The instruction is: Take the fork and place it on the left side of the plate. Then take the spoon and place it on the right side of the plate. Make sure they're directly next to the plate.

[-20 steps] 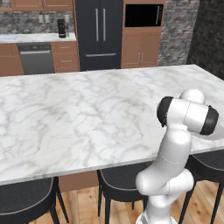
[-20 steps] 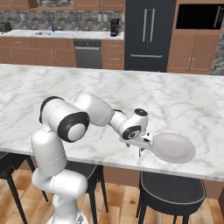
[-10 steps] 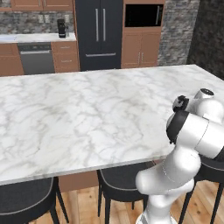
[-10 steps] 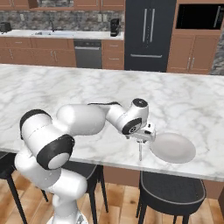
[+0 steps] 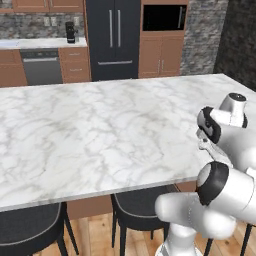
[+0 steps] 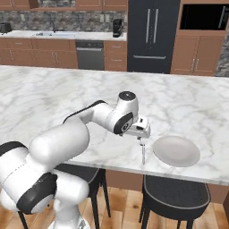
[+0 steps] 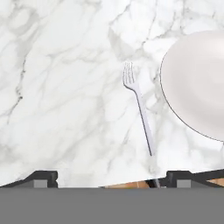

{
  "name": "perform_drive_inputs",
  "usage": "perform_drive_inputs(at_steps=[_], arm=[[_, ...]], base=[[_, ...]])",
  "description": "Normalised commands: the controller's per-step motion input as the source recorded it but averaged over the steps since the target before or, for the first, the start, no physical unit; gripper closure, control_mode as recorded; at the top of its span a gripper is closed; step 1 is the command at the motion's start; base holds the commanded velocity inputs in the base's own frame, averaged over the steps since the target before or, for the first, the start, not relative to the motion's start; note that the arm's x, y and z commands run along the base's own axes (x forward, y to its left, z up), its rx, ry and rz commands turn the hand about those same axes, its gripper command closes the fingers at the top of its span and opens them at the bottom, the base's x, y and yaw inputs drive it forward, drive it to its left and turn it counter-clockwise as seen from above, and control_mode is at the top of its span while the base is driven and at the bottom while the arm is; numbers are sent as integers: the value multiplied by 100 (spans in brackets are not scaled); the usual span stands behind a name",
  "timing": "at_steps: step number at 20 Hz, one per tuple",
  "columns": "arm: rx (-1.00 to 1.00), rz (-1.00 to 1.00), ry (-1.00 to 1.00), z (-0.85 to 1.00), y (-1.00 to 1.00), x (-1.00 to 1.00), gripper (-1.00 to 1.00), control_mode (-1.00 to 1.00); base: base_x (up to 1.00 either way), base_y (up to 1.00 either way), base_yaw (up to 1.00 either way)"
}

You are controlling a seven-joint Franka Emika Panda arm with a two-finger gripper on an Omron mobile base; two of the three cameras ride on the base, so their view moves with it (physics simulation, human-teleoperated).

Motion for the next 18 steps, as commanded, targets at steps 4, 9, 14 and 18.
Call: perform_drive_inputs(at_steps=[4, 9, 14, 18], arm=[[-3, 0, -4, 70, 58, -92, -100, -100], [-1, 0, 0, 64, 60, -99, -100, -100], [-1, 0, 5, 40, 88, -77, -100, -100], [0, 0, 3, 14, 73, -78, -100, -100]], base=[[0, 0, 0], [0, 0, 0], [0, 0, 0], [0, 0, 0]])
